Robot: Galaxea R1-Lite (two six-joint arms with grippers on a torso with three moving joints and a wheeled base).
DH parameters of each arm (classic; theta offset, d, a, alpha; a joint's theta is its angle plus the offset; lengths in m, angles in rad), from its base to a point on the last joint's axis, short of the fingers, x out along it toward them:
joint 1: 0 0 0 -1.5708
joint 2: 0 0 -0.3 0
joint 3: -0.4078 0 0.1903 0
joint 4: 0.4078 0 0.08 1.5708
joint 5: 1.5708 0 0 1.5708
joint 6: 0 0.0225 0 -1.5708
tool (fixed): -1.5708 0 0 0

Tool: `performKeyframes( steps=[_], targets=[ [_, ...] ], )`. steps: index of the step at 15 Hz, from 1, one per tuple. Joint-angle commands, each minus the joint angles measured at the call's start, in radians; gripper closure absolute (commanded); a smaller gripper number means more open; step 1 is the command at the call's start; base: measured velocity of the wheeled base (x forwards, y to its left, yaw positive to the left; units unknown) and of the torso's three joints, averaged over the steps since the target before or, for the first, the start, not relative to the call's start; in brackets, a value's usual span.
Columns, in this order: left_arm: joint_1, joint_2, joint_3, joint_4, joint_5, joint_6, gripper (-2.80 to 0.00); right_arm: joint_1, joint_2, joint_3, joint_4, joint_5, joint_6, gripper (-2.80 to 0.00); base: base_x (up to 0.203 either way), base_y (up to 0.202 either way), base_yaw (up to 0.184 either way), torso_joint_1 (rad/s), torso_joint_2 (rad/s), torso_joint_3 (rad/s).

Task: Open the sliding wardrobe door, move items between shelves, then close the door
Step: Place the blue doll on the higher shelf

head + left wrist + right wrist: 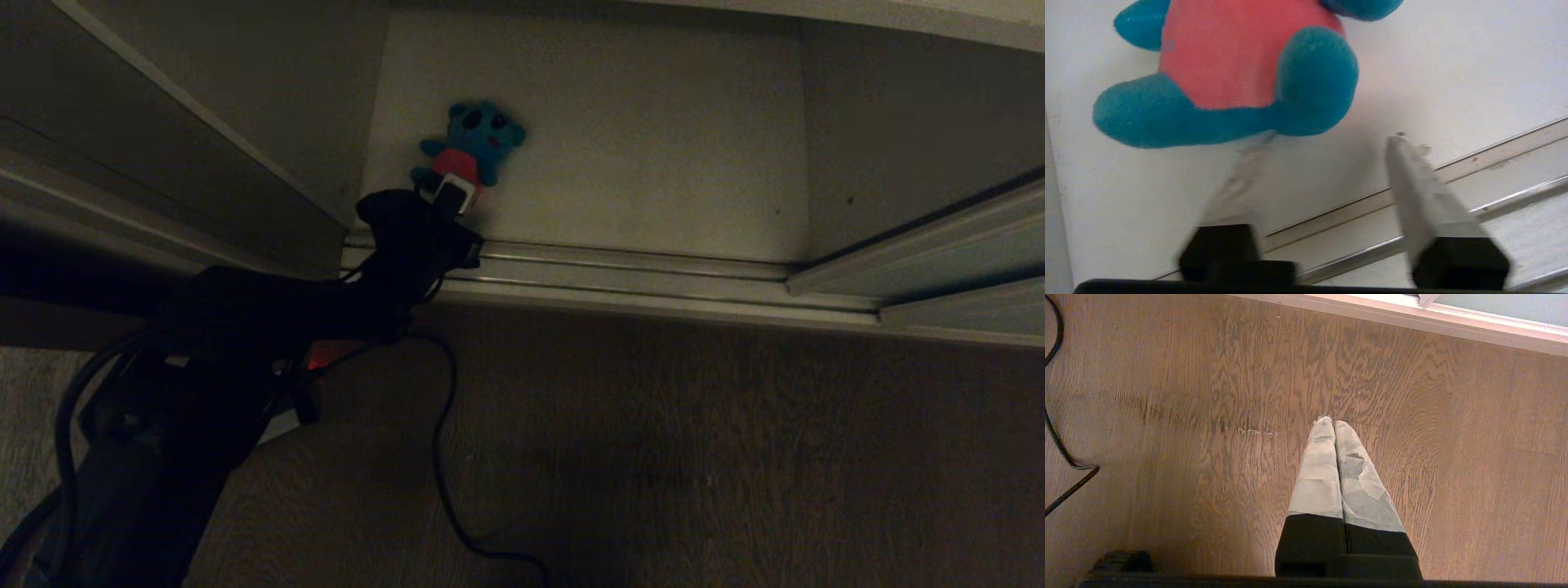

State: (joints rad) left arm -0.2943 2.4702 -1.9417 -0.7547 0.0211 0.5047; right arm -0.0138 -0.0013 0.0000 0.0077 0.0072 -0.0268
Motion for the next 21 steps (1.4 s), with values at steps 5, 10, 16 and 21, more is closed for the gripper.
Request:
performKeyframes(
  steps=[5, 10, 16, 21],
  targets=[
    [0.007, 0.004, 0.0, -0.006, 0.0, 0.003, 0.0, 0.0, 0.001, 0.005, 0.0, 0.0, -0.001, 0.0, 0.0, 0.0, 0.0, 0.0, 0.0, 0.0],
    [0.006, -0.009, 0.0, 0.006, -0.003, -0.005, 0.0, 0.0, 0.001, 0.003, 0.0, 0.0, -0.001, 0.0, 0.0, 0.0, 0.0, 0.0, 0.0, 0.0],
    [-0.01, -0.154, 0.051, 0.064, 0.057, -0.096, 0.0, 0.0, 0.001, 0.003, 0.0, 0.0, -0.001, 0.0, 0.0, 0.0, 0.0, 0.0, 0.0, 0.0],
    [-0.071, -0.268, 0.221, 0.113, 0.064, -0.127, 0.0, 0.0, 0.001, 0.004, 0.0, 0.0, -0.001, 0.0, 0.0, 0.0, 0.0, 0.0, 0.0, 0.0]
  ],
)
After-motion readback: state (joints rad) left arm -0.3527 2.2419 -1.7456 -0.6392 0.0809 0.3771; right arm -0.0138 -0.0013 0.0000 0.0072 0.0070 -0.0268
